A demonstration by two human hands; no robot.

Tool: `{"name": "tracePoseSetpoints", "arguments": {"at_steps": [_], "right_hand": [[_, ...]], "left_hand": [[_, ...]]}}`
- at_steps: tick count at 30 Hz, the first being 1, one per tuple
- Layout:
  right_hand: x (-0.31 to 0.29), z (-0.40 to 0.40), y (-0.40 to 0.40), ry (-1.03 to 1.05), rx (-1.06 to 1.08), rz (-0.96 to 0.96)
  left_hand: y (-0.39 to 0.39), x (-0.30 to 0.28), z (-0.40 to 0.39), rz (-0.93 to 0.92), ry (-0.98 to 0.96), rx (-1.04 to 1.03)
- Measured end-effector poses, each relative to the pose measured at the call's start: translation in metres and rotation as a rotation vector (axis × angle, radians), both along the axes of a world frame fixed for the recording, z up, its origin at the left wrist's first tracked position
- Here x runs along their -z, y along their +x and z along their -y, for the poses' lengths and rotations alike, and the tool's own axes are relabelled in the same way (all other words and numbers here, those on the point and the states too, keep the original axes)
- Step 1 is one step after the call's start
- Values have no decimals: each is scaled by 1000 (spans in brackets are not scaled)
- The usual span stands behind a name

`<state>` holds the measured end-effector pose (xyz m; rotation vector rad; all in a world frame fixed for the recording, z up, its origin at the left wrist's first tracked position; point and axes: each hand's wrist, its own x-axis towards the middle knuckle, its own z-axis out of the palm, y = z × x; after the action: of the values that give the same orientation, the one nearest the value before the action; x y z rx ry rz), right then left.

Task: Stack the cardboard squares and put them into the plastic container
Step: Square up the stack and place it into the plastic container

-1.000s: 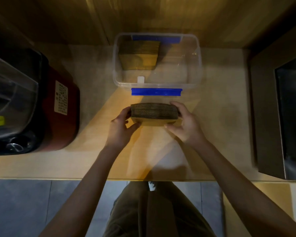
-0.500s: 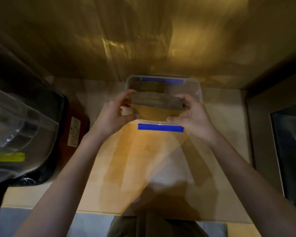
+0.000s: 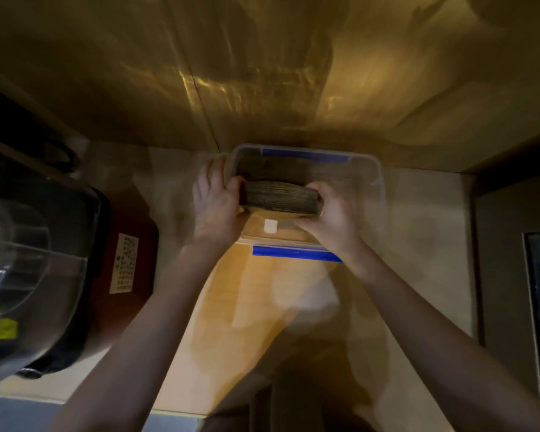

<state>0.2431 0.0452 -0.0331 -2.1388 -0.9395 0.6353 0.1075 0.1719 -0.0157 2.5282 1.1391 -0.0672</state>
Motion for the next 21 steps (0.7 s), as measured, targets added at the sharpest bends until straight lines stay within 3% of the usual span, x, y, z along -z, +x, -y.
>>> {"name": "tracePoseSetpoints", "arguments": {"at_steps": [6, 13, 18, 21], "right_hand": [[11, -12, -1, -190, -42, 8], [8, -21, -13, -251, 24, 35], [7, -21, -14, -240, 51, -76], [0, -21, -8, -198, 49, -253]], "left_hand": [[5, 20, -2, -132, 83, 20], [9, 27, -3, -161, 93, 6], [6, 25, -2, -135, 99, -28], [2, 25, -3, -79, 114, -48]]}}
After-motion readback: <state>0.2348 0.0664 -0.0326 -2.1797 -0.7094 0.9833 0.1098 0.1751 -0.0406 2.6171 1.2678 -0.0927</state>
